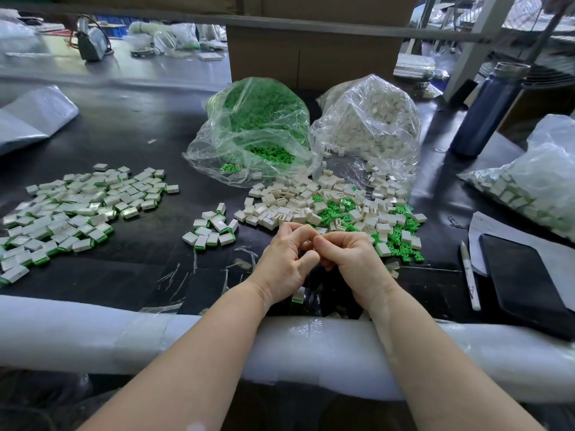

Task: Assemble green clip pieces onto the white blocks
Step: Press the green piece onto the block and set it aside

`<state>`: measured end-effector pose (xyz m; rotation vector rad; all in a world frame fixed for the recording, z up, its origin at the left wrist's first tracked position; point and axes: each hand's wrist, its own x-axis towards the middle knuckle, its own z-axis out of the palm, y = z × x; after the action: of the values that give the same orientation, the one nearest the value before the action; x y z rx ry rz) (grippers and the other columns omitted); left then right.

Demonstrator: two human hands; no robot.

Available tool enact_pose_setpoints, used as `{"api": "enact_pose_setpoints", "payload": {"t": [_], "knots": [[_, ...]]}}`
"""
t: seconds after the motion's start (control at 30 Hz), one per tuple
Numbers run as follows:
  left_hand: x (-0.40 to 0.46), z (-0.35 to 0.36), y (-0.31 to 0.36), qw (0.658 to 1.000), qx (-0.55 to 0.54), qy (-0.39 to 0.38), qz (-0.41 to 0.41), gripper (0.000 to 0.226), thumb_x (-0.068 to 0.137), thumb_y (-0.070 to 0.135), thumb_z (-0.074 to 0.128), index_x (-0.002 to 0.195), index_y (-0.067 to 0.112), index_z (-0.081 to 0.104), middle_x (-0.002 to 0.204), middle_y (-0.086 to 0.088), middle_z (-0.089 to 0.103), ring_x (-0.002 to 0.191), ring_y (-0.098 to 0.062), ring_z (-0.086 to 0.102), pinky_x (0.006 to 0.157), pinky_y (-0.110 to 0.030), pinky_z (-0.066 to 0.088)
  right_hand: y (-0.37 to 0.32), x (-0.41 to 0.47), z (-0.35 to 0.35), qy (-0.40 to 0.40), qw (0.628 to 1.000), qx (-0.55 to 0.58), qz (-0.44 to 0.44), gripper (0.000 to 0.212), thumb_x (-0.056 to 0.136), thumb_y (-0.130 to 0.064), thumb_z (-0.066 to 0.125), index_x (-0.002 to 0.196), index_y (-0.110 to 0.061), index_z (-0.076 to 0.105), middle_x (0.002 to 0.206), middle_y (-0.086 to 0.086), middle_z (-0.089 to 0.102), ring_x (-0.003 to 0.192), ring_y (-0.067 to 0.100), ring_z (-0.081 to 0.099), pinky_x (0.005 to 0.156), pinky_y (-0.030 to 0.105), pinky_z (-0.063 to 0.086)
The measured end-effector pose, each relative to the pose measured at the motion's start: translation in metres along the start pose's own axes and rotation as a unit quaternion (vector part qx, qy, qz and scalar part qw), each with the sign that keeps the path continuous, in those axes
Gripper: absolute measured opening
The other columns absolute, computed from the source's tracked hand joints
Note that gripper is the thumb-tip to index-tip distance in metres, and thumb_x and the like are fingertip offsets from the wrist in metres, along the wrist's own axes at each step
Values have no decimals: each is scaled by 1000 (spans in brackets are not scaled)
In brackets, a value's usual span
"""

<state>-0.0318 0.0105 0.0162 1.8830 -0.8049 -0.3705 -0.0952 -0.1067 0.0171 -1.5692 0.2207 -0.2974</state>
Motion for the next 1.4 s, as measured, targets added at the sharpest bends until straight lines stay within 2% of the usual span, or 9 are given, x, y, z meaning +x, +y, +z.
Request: {"api": "enact_pose_setpoints", "payload": {"t": [0.33,0.5,0.7,0.83,1.0,1.07,1.17,1.27,1.4], "knots": [[1,0,-1,1000,2,-4,6,14,71,27,46,77,37,54,107,-2,43,92,-28,55,90,-46,48,1,1,0,1,1000,5,2,21,88,-9,61,72,-11,74,53,0,62,48,3,51,49,13,42],[0,0,-1,1000,-12,1,11,14,71,26,45,75,37,53,99,6,42,82,-15,52,89,-46,48,2,1,0,-5,1000,-3,3,20,89,-12,59,76,-8,74,66,11,62,55,7,52,53,15,44],[0,1,-3,1000,-3,3,20,14,71,26,45,76,38,51,98,8,41,82,-18,50,86,-48,48,2,1,0,6,1000,-2,8,18,88,-10,61,75,-5,73,62,12,60,49,5,50,49,14,42],[0,1,-1,1000,5,-1,17,13,71,27,45,76,39,50,99,6,41,83,-19,49,87,-48,48,2,0,0,12,1000,12,14,19,88,-9,60,77,2,71,53,4,60,45,5,51,45,15,42],[1,-1,-4,1000,-14,9,25,10,82,22,51,82,33,53,98,8,40,83,-14,49,88,-35,48,4,1,2,14,1000,-12,-3,25,90,-19,58,80,1,71,69,17,61,61,18,54,56,22,46],[2,0,-7,999,-22,27,31,8,90,15,57,88,23,56,101,2,43,84,-15,51,88,-31,48,3,2,3,31,999,-7,-9,24,92,-20,55,81,-5,70,73,15,64,65,18,58,60,22,50],[4,0,-9,998,-12,58,24,4,91,17,58,92,21,57,100,-7,52,87,-21,54,85,-28,47,4,3,1,68,998,1,-14,12,90,-15,60,87,-9,70,80,8,70,71,12,64,64,24,54],[4,1,-9,998,-32,55,18,4,91,16,58,93,19,58,90,-7,60,82,-16,55,81,-26,46,4,3,1,94,990,-88,-53,7,83,-7,68,86,-13,71,80,3,71,73,9,64,70,26,54],[3,1,-9,998,-28,58,20,7,90,13,59,90,20,60,81,4,60,78,-10,55,74,-13,44,3,3,1,126,974,-162,-95,9,77,-5,72,78,-14,71,76,1,69,71,15,62,69,23,50]]}}
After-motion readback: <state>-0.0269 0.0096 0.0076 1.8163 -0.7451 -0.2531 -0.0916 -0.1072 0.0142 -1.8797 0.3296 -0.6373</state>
